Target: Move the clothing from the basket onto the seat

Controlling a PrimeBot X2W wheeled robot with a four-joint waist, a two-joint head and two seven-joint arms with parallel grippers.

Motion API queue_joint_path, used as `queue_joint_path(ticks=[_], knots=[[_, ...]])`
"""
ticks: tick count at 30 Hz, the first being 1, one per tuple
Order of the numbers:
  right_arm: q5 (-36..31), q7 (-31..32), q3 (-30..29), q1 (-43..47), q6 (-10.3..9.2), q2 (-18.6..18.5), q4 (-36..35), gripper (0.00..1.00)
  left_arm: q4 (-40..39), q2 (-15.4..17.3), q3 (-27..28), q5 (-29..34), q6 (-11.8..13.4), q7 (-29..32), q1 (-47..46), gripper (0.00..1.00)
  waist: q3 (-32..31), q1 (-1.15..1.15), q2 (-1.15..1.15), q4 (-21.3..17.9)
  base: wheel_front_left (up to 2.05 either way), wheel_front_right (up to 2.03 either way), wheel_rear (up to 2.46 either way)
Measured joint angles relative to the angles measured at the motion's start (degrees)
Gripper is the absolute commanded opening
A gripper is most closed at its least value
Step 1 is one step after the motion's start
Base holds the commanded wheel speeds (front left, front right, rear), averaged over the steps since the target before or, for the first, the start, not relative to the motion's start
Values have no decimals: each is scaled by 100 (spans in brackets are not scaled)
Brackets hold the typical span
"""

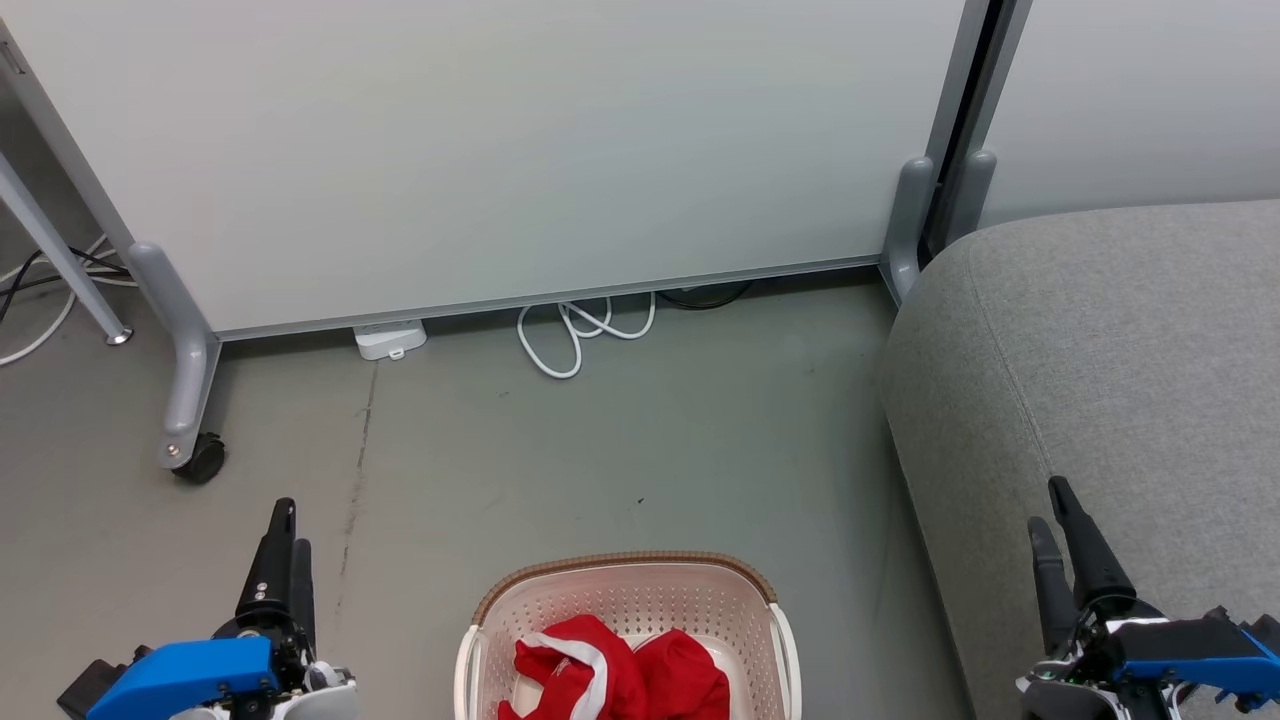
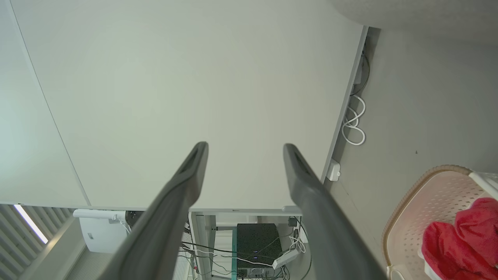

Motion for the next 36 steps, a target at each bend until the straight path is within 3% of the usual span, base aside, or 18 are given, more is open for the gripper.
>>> queue_joint_path(ticks=[17, 36], knots=[[-2140, -412, 66, 0, 0, -1, -209, 100, -310, 2, -259, 1591, 294, -412, 2, 100, 22, 0, 0, -1, 0, 0, 0], [-4355, -809, 234, 24, 1, -4, -342, 100, -402, 78, -702, 4149, 294, -810, 40, 100, 11, 0, 0, 5, 0, 0, 0]])
